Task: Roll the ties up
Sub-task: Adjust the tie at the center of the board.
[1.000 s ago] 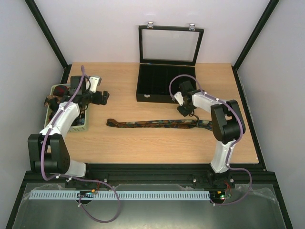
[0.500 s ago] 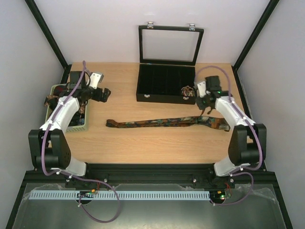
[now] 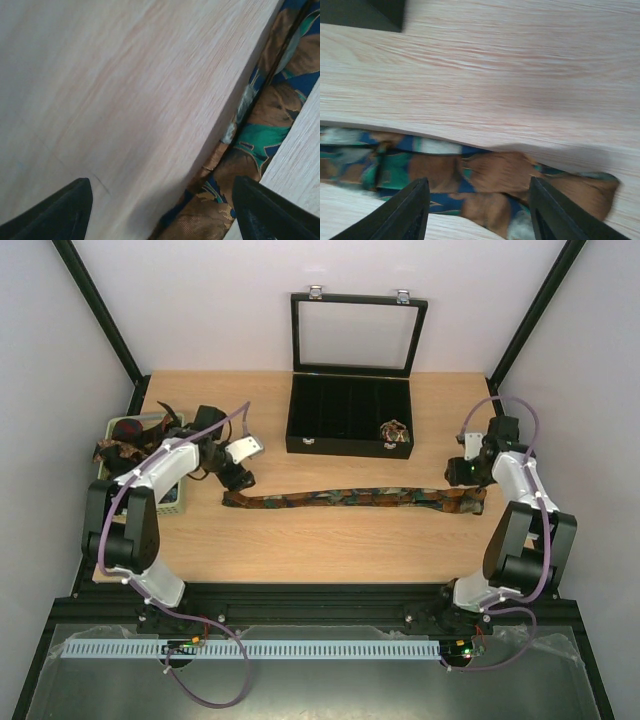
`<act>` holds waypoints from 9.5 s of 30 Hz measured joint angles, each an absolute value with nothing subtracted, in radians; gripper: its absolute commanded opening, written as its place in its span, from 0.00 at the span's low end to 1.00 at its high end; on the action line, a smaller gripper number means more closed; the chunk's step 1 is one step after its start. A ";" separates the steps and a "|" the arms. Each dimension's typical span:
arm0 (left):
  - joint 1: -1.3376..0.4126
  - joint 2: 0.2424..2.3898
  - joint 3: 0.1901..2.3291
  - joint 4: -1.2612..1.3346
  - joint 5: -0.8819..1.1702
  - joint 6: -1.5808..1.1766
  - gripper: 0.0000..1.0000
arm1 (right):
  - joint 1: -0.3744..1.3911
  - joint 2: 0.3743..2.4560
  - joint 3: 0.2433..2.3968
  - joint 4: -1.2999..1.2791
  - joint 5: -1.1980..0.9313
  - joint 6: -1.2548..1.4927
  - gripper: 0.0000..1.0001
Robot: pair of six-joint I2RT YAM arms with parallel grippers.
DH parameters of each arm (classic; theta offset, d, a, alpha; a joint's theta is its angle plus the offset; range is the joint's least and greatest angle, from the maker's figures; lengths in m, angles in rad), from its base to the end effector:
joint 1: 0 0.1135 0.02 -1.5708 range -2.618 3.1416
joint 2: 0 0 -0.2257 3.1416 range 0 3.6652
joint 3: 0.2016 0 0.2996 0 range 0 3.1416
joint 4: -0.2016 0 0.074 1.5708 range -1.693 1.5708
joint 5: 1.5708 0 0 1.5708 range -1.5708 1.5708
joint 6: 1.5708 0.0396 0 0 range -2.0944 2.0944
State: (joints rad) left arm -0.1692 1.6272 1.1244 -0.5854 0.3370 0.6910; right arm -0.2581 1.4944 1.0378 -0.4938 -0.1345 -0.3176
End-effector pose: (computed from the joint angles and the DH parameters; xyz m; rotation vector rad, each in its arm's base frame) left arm 0.3630 -0.0753 0.1513 1.1741 2.3002 -0.2603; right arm 0.3480 -0.0864 0.1708 -0.1288 2.5066 -0.0663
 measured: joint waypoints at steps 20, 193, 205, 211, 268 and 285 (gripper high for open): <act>-0.167 1.720 1.059 -0.699 0.174 0.930 0.53 | -0.129 1.771 1.069 -0.622 -0.313 -0.439 0.41; -0.198 1.750 1.090 -0.654 0.258 0.841 0.67 | -0.299 1.842 1.155 -0.645 -0.194 -0.232 0.10; -0.243 1.734 1.091 -0.663 0.283 0.833 0.67 | -0.403 1.850 1.277 -0.705 -0.275 -0.303 0.03; -0.243 1.734 1.091 -0.658 0.284 0.822 0.67 | -0.401 1.868 1.353 -0.724 -0.295 -0.309 0.27; -0.240 1.747 1.094 -0.645 0.282 0.803 0.67 | -0.336 1.937 1.441 -0.845 -0.261 -0.334 0.04; -0.234 1.750 1.093 -0.651 0.261 0.859 0.53 | -0.333 1.985 1.354 -0.815 -0.159 -0.376 0.16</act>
State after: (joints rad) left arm -0.2337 1.7496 1.0927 -0.6510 0.2607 0.8585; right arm -0.3328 1.9846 1.3544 -0.8150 -0.1593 -0.3756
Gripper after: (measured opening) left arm 0.622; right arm 0.132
